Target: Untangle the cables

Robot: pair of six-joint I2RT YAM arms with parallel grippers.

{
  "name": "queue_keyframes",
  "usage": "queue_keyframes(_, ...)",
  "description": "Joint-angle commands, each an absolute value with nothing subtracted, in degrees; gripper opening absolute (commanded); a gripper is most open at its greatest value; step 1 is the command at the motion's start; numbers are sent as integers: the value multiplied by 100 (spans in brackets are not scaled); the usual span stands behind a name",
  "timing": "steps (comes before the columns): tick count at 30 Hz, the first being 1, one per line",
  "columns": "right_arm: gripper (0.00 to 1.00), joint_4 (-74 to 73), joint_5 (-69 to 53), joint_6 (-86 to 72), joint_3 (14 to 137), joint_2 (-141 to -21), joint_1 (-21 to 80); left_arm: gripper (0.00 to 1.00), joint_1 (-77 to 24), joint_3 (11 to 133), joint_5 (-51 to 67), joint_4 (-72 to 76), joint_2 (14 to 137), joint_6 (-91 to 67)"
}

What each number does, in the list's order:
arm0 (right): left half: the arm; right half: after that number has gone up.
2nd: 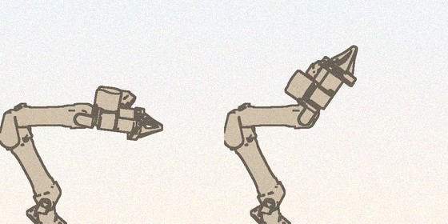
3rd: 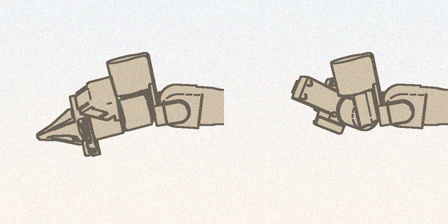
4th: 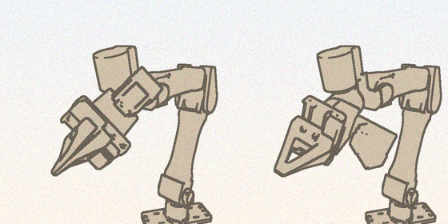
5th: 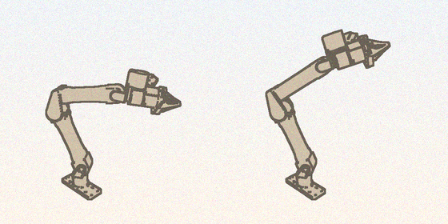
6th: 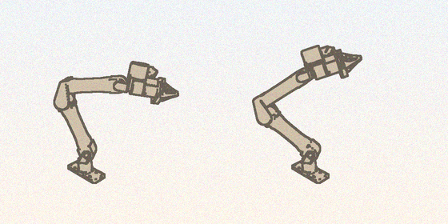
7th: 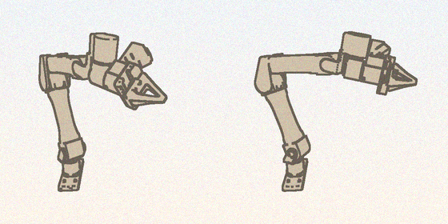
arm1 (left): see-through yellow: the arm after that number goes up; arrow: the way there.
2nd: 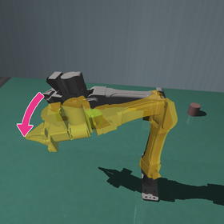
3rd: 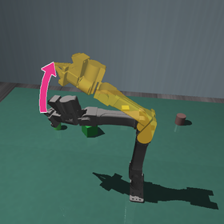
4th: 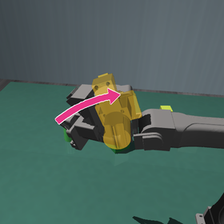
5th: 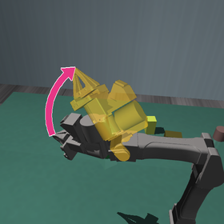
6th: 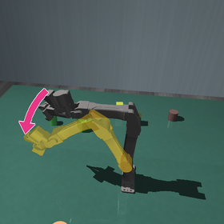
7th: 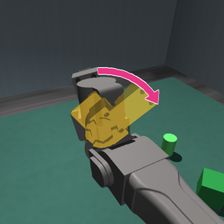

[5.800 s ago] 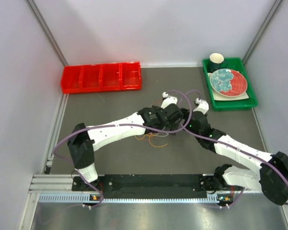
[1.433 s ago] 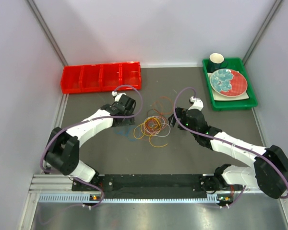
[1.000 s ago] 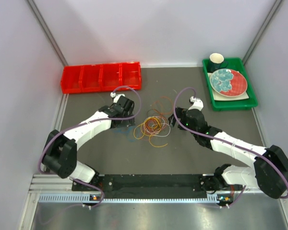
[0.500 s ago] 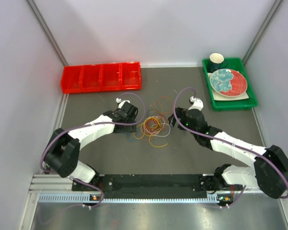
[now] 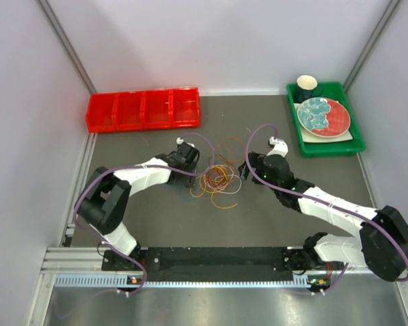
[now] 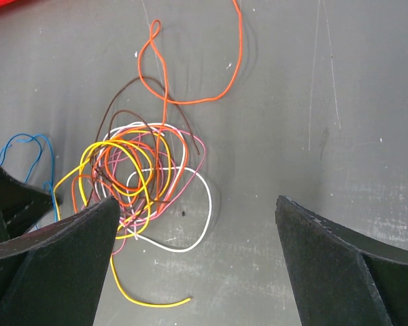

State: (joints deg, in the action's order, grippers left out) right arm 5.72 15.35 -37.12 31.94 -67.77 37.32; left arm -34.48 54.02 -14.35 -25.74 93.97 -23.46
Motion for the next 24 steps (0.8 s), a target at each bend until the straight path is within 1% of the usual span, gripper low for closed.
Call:
queue_keyframes(1,95,580,1573,-3718,3436,-6767,3735,63,-3401,5625,-1353,-2285,9632,-1942)
queue_keyframes(2,95,580,1573,-3718,3437,-6776,3744,60,-3367,5625,-1371,-2276,9668,-1960)
queue_keyframes(4,95,571,1573,-3718,3437,-6776,3744,56,-3340,5590,-1345,-2259,9729,-2004)
queue_keyframes(5,96,571,1573,-3718,3437,-6776,3735,49,-3314,5555,-1345,-2276,9738,-2100)
queue_keyframes(7,95,580,1573,-3718,3437,-6776,3744,38,-3287,5537,-1406,-2408,9765,-2275)
queue_keyframes(8,95,571,1573,-3718,3445,-6785,3735,29,-3261,5476,-1424,-2504,9756,-2416)
queue_keyframes(10,95,580,1573,-3718,3445,-6785,3735,22,-3217,5362,-1433,-2540,9677,-2574)
queue_keyframes(12,95,580,1573,-3718,3445,-6794,3744,12,-3191,5160,-1415,-2505,9580,-2689)
queue_keyframes(13,95,580,1573,-3709,3445,-6803,3735,4,-3156,5055,-1406,-2479,9554,-2716)
queue_keyframes(14,95,571,1573,-3718,3454,-6803,3744,0,-3138,5045,-1406,-2470,9545,-2725)
queue_keyframes(18,95,563,1564,-3709,3463,-6794,3744,0,-3059,5159,-1555,-2723,9484,-2786)
queue_keyframes(24,95,571,1573,-3718,3445,-6803,3744,0,-3059,6124,-1766,-3541,8939,-2821)
